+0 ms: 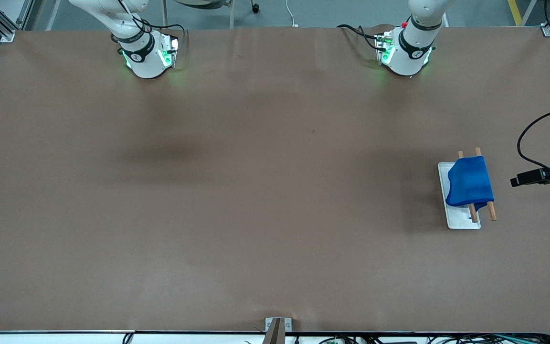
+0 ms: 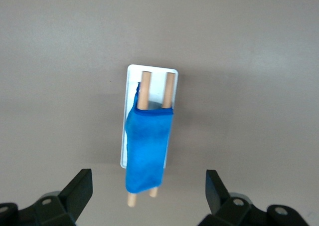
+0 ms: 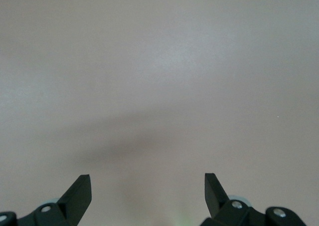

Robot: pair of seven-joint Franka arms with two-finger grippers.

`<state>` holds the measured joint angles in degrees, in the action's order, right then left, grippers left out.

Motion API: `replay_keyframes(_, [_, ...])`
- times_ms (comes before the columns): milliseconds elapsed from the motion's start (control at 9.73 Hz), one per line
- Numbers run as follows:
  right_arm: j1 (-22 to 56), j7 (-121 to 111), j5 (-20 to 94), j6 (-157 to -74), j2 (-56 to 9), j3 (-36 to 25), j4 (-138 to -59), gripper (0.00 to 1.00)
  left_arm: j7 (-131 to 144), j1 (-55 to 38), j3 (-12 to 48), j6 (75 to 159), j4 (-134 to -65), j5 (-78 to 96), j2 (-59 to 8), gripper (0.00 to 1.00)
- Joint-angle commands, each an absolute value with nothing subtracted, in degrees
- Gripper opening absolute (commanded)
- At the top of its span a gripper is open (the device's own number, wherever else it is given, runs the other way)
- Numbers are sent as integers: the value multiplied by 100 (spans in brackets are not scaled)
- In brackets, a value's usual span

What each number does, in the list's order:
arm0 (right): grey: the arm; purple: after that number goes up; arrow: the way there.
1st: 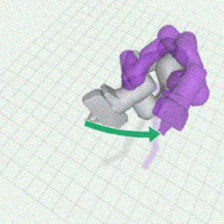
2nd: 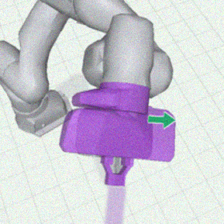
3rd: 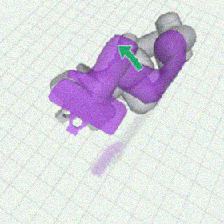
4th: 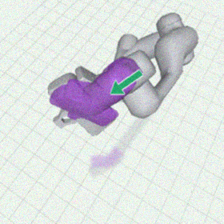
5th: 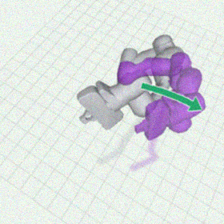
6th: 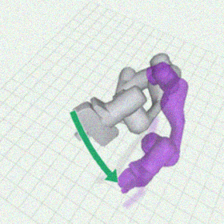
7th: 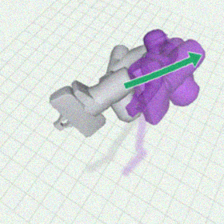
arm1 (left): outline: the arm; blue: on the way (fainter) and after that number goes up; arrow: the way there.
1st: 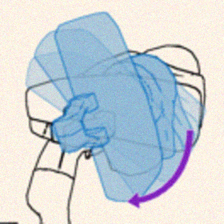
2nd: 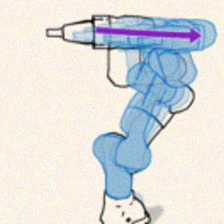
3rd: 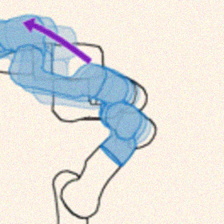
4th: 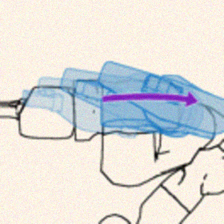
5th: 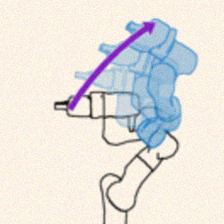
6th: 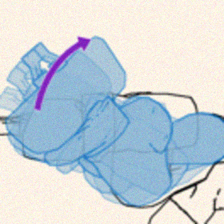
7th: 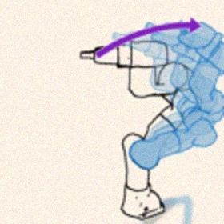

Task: Right arm passes towel to left arm to hang
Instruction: 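Open the left gripper and raise it away from the dowels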

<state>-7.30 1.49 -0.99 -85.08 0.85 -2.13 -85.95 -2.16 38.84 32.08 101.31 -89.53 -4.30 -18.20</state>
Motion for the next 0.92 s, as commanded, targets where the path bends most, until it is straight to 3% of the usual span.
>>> replay_keyframes(0, [-721, 132, -141, -8560, 88, -185, -8543, 100, -577, 3929, 3348, 9811, -8844, -562, -1574, 100])
replay_keyframes(308, [-694, 106, -149, -8499, 88, -185, -8543, 100, -1037, 3920, 3488, 9099, -8096, -475, -1582, 100])
replay_keyframes(514, [-694, 105, -158, -8473, 88, -185, -8543, 100, -897, 3920, 3804, 8179, -7640, -300, -1556, 100])
replay_keyframes(822, [-694, 105, -158, -8464, 88, -185, -8543, 100, 77, 3911, 4104, 8060, -7550, -325, -872, 100])
